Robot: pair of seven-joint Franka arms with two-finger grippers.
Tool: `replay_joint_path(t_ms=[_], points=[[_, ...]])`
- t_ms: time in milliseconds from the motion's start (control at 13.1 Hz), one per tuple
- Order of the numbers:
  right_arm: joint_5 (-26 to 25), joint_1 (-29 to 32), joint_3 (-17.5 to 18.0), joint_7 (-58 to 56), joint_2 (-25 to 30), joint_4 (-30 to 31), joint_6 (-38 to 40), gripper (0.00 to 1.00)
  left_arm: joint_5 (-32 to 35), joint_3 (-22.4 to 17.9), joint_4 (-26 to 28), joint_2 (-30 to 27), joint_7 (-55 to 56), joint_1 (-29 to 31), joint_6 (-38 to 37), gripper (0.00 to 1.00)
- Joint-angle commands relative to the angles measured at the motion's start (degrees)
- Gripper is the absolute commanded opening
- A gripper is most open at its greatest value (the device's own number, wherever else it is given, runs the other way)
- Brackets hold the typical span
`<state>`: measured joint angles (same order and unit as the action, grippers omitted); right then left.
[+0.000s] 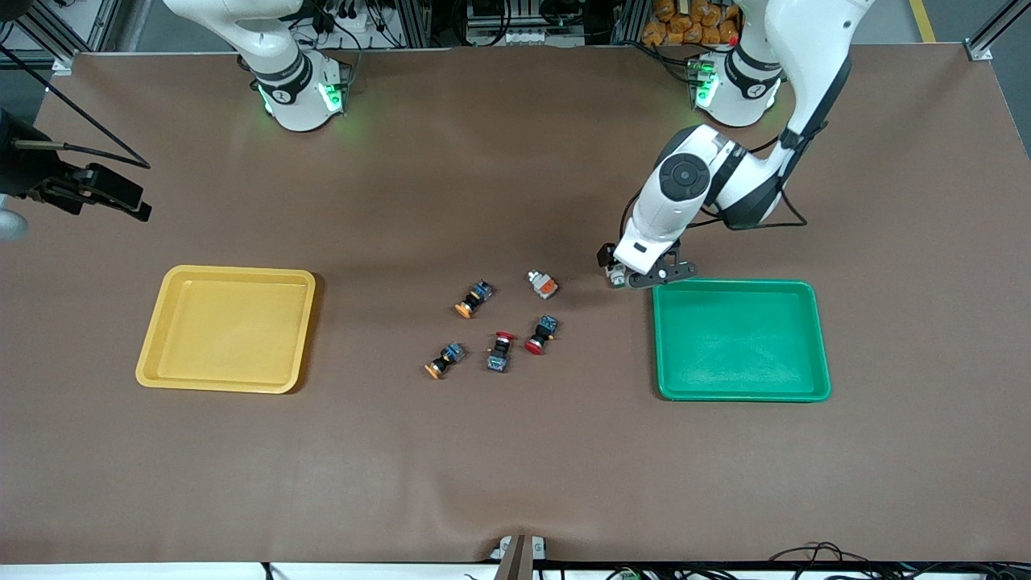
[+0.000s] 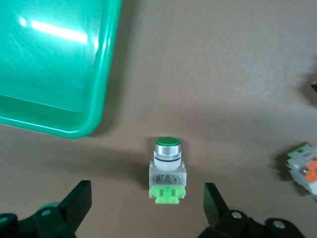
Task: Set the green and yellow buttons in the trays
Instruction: 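Grasp the green switch and lower it into the green tray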
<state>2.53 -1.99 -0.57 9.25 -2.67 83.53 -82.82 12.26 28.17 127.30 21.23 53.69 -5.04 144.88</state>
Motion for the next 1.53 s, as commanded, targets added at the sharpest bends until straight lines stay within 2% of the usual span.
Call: replay_joint_path(t_ms=[0,153,306,383,459,536,612,766,842,995,1225,1378,1455], points=[[0.3,0.8,0.6,-0.5,-0.8,-0.7,0.5,1.00,5.2,0.1,-1.1,3.4,5.9,-0.6,2.6,1.00],[0.3,0.8,0.6,-0.5,-1.2,-0.7,0.5,1.00,8.2,0.1,-1.5,5.7,9.8,-0.7,3.5,0.97],[0.3,0.9,0.6,-0.4,-1.3,-0.7,0.5,1.00,8.7,0.1,-2.3,6.9,12.4,-0.7,3.7,0.81],[0.3,0.9,0.6,-0.3,-1.2,-0.7,0.5,1.00,8.7,0.1,-2.3,7.1,12.7,-0.9,3.7,0.65],[0.3,1.0,0.6,-0.3,-1.3,-0.7,0.6,1.00,8.7,0.1,-2.3,7.2,12.7,-1.4,3.7,0.43],[0.3,1.1,0.6,-0.4,-1.3,-0.7,0.6,1.00,8.7,0.1,-2.3,7.2,12.7,-1.4,3.7,0.11],[0.3,1.0,0.6,-0.5,-1.3,-0.8,0.6,1.00,8.7,0.1,-2.4,7.0,12.8,-1.4,3.7,0.00],[0.0,1.1,0.6,-0.6,-1.6,-0.7,0.6,1.00,9.0,0.1,-2.4,4.4,11.7,-0.2,3.1,0.00],[0.0,0.9,0.6,-0.6,-4.1,-0.8,0.8,1.00,9.0,0.0,-2.5,1.8,10.8,0.8,2.5,0.00],[-1.4,-0.5,0.7,-0.5,-5.9,-1.0,1.4,1.00,8.8,0.2,-5.9,-0.7,6.3,5.0,-3.1,0.00],[-1.2,-0.7,0.8,-0.5,-10.6,-0.6,4.1,1.00,8.7,0.1,-12.3,-0.6,-1.7,10.5,-11.4,0.00],[-0.4,-2.7,0.9,2.7,-12.7,-0.4,3.7,1.00,8.1,0.1,-12.6,0.2,-9.0,16.7,-11.6,0.00],[0.5,-4.1,0.9,9.0,-14.3,-0.4,2.6,1.00,8.1,0.0,-12.6,1.3,-11.5,18.2,-11.6,0.00]])
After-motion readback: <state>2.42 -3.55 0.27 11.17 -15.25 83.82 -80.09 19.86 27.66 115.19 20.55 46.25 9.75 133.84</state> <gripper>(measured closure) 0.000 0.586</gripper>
